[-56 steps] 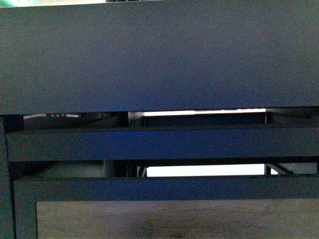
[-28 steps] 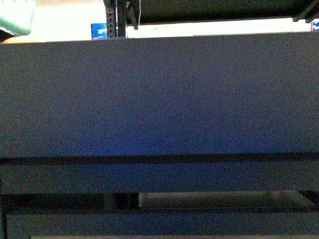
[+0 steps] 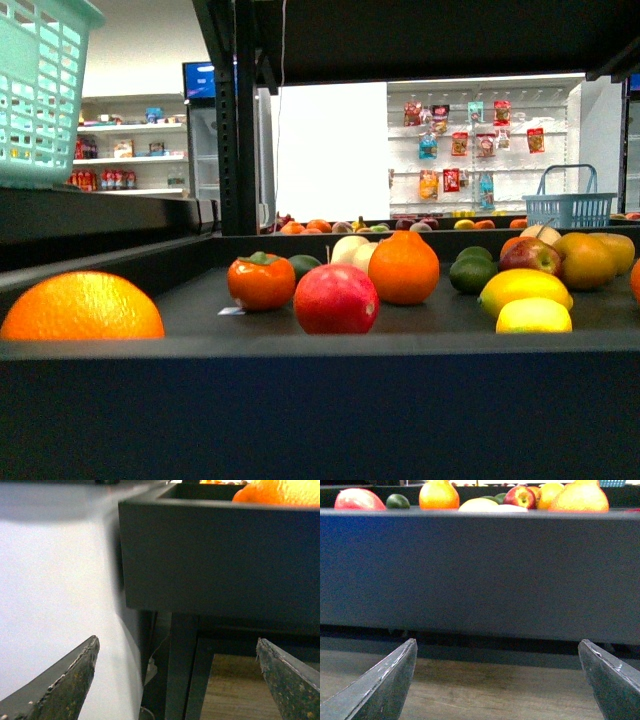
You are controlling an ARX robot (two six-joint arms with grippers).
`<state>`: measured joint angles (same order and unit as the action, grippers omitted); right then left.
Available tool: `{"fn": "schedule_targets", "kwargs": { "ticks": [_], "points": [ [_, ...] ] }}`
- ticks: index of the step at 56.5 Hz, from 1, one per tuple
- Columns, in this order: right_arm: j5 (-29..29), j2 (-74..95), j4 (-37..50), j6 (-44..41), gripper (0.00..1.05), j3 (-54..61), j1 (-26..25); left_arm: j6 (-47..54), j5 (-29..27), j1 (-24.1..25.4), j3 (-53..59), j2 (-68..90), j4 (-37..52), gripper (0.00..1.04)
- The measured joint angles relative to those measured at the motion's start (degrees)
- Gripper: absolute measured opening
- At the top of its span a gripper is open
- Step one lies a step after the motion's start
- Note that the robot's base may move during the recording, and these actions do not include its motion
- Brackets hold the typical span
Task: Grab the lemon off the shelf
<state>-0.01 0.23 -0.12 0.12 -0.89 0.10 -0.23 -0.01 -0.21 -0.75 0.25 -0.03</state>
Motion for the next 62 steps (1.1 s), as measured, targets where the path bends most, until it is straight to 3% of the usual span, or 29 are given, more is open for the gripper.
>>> {"fn": "schedule_targets", "kwargs": {
  "ticks": [62],
  "points": [
    [-0.04, 0.0, 0.0, 0.02, 0.97, 0.02, 0.0, 0.0, -0.02, 0.0, 0.0, 0.0, 0.0, 0.97]
  ]
}}
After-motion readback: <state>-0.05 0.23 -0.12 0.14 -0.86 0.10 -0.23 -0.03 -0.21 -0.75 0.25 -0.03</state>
